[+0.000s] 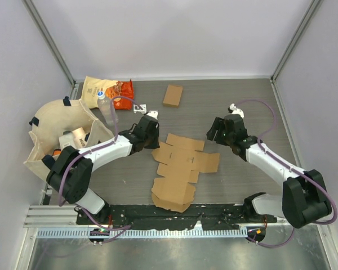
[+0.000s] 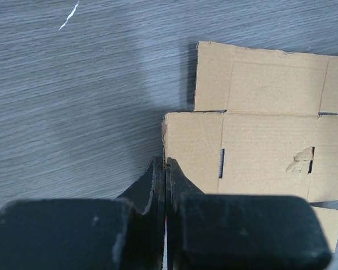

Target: Fold the paper box

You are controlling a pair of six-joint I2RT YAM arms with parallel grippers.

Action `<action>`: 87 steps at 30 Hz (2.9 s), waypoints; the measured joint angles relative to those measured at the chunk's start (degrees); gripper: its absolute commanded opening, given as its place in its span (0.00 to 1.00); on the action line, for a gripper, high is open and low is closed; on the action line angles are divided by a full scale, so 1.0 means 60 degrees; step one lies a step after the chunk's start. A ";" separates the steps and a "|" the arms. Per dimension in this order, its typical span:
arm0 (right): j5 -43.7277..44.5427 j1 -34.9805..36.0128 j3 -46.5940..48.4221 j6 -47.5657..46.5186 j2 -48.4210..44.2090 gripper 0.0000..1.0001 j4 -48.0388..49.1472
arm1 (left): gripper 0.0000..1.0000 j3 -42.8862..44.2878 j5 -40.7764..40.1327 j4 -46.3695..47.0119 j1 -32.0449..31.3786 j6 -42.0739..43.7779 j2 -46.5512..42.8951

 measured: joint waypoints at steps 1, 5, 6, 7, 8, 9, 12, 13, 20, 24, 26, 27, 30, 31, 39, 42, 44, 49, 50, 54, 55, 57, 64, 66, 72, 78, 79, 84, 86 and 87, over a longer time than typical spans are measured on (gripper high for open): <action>-0.0455 -0.0044 0.0244 -0.0339 0.0135 0.66 -0.0149 | 0.00 0.0000 0.0000 0.0007 0.0000 -0.0007 -0.0007; -0.2470 -0.0058 0.0943 -0.1297 0.1282 0.66 -0.0215 | 0.00 -0.0025 -0.0007 0.0208 0.0000 -0.0084 -0.0040; -0.2973 -0.0058 0.1009 -0.1410 0.1643 0.65 -0.0157 | 0.00 -0.0073 -0.0004 0.0328 0.0000 -0.0095 -0.0076; -0.3424 -0.0058 0.1067 -0.1545 0.1989 0.65 -0.0157 | 0.00 -0.0135 -0.0004 0.0459 0.0000 -0.0098 -0.0131; -0.3821 -0.0058 0.1133 -0.1668 0.2335 0.65 -0.0178 | 0.00 -0.0222 0.0007 0.0601 0.0000 -0.0095 -0.0204; -0.4175 -0.0055 0.1253 -0.1821 0.2663 0.65 -0.0251 | 0.00 -0.0317 0.0033 0.0736 0.0004 -0.0095 -0.0299; -0.4962 -0.0055 0.1891 -0.2328 0.3552 0.66 -0.0423 | 0.00 -0.0561 0.0164 0.1177 0.0018 -0.0040 -0.0528; -0.5231 -0.0055 0.2251 -0.2575 0.3869 0.66 -0.0448 | 0.00 -0.0692 0.0248 0.1384 0.0018 0.0011 -0.0656; -0.6626 -0.0131 0.4324 -0.4386 0.5421 0.72 -0.0306 | 0.00 -0.1665 0.0648 0.2597 0.0018 0.0772 -0.1883; -0.8142 -0.0597 0.5439 -0.5380 0.5941 0.71 -0.1042 | 0.00 -0.1665 0.0692 0.2747 0.0018 0.1206 -0.2211; -0.9286 -0.0984 0.6277 -0.6014 0.6575 0.65 -0.1599 | 0.00 -0.1665 0.0729 0.2747 0.0018 0.1351 -0.2229; -0.9803 -0.1122 0.6579 -0.6353 0.6870 0.61 -0.1905 | 0.00 -0.1665 0.0729 0.2743 0.0018 0.1392 -0.2229; -1.1034 -0.1337 0.6849 -0.6987 0.7475 0.49 -0.2710 | 0.00 -0.1665 0.0725 0.2743 0.0018 0.1483 -0.2229; -1.1256 -0.1297 0.6834 -0.7100 0.7566 0.44 -0.2925 | 0.00 -0.1665 0.0721 0.2743 0.0018 0.1504 -0.2229; -1.1810 -0.0630 0.5869 -0.6459 0.7359 0.01 -0.2328 | 0.12 -0.1661 0.0725 0.2739 0.0018 0.1621 -0.2229; -1.0910 -0.0605 0.5253 -0.5905 0.6787 0.01 -0.1719 | 0.55 -0.1443 0.0692 0.2262 0.0018 0.1479 -0.2233; -1.0102 -0.0543 0.4878 -0.5770 0.6182 0.01 -0.1534 | 0.66 -0.0969 0.0608 0.1603 0.0018 0.1293 -0.2269; -0.8681 -0.0313 0.4867 -0.5821 0.5067 0.01 -0.1541 | 0.65 0.0109 0.0543 0.0856 0.0036 0.0816 -0.2765; -0.8506 -0.0255 0.4940 -0.5850 0.4987 0.01 -0.1599 | 0.63 0.0364 0.0586 0.0827 0.0036 0.0707 -0.2809; -0.8113 -0.0015 0.4947 -0.5978 0.4732 0.01 -0.1574 | 0.38 0.1144 0.0838 0.1290 0.0036 0.0299 -0.2466; -0.8094 0.0018 0.4903 -0.6011 0.4681 0.01 -0.1534 | 0.30 0.1410 0.0856 0.1300 0.0036 0.0135 -0.2171; -0.8083 0.0098 0.4747 -0.6080 0.4546 0.01 -0.1468 | 0.24 0.1978 0.0790 0.1249 0.0036 -0.0135 -0.1443; -0.8069 0.0211 0.4543 -0.6262 0.4149 0.01 -0.1432 | 0.10 0.3701 0.0087 0.0084 0.0025 -0.0608 0.1370; -0.8058 0.0215 0.4543 -0.6295 0.4044 0.01 -0.1395 | 0.09 0.3799 0.0080 -0.0138 0.0015 -0.0623 0.1705; -0.7737 0.0215 0.4543 -0.6339 0.3989 0.01 -0.1446 | 0.12 0.2976 0.0776 0.0430 -0.0357 -0.0678 0.1399; -0.7176 0.0433 0.4790 -0.6645 0.3993 0.01 -0.1668 | 0.24 0.1687 0.1417 0.1271 -0.1137 -0.0674 0.0397; -0.7060 0.0503 0.4838 -0.6728 0.3993 0.01 -0.1712 | 0.32 0.1526 0.1413 0.1286 -0.1162 -0.0641 0.0215; -0.6659 0.0681 0.5009 -0.7085 0.3993 0.01 -0.2036 | 0.50 0.0142 0.0219 0.1206 -0.1089 -0.0528 -0.1439; -0.6597 0.0703 0.5009 -0.7209 0.3993 0.01 -0.2175 | 0.45 -0.0503 -0.0441 0.1093 -0.1056 -0.0601 -0.2109; -0.6572 0.0707 0.5013 -0.7275 0.3993 0.01 -0.2240 | 0.39 -0.0678 -0.0681 0.1009 -0.1038 -0.0641 -0.2259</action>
